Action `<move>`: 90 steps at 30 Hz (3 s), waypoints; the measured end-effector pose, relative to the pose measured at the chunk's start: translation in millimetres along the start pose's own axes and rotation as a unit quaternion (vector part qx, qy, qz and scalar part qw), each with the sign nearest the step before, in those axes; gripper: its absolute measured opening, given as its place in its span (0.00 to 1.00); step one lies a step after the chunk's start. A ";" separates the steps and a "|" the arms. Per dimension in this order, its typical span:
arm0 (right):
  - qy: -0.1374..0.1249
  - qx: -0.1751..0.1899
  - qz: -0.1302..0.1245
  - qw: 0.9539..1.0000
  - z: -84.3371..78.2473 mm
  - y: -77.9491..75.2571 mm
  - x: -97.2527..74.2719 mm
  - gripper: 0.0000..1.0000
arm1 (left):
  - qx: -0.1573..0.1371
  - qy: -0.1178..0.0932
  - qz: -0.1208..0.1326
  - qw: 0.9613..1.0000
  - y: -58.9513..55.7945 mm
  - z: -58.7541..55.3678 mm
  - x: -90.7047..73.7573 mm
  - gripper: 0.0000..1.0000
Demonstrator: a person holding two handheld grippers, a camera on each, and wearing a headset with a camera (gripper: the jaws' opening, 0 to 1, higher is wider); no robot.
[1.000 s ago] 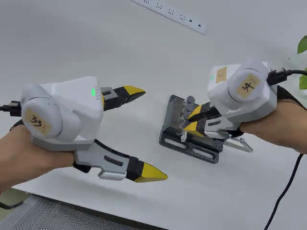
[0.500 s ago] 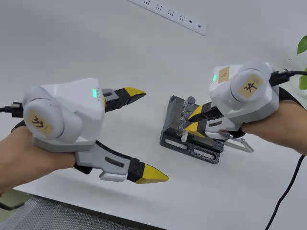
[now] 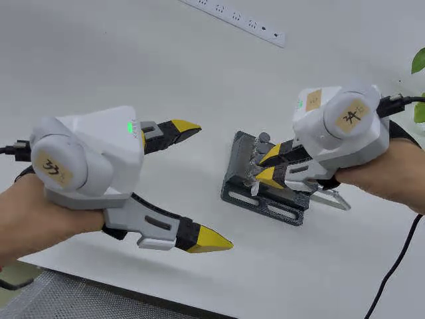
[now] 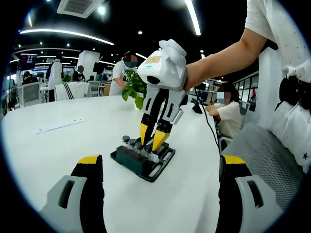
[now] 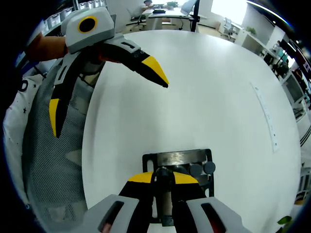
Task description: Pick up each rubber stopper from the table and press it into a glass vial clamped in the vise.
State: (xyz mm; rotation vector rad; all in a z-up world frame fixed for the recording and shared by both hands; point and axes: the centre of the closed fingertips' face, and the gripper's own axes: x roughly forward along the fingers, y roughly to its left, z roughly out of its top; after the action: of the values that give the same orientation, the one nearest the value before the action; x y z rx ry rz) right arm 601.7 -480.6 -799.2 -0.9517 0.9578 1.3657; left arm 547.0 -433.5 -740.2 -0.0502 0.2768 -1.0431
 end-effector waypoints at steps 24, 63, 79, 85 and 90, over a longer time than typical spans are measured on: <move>-0.013 0.025 -0.006 1.000 -8.4 -0.6 -1.1 0.08 | -0.002 0.003 -0.005 1.000 -4.0 0.4 1.9 0.99; -0.021 0.038 -0.007 0.999 -9.4 -0.4 0.1 0.07 | -0.004 0.004 -0.011 1.000 -3.2 -2.1 2.1 0.98; -0.021 0.029 -0.006 0.999 -6.6 0.6 -8.0 0.07 | 0.006 0.011 -0.036 0.999 -16.5 1.2 14.0 0.95; -0.007 0.012 -0.005 1.000 -7.1 1.3 -11.4 0.07 | 0.008 0.013 -0.040 0.999 -17.9 0.9 14.2 0.94; 0.000 0.000 -0.005 1.000 -4.8 0.3 -13.1 0.07 | 0.008 0.013 -0.045 0.999 -21.4 2.2 16.6 0.94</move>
State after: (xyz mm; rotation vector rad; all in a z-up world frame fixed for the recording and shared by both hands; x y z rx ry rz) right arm 601.6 -489.5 -788.4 -0.9543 0.9519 1.3579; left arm 537.3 -458.8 -737.8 -0.0348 0.2909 -1.1360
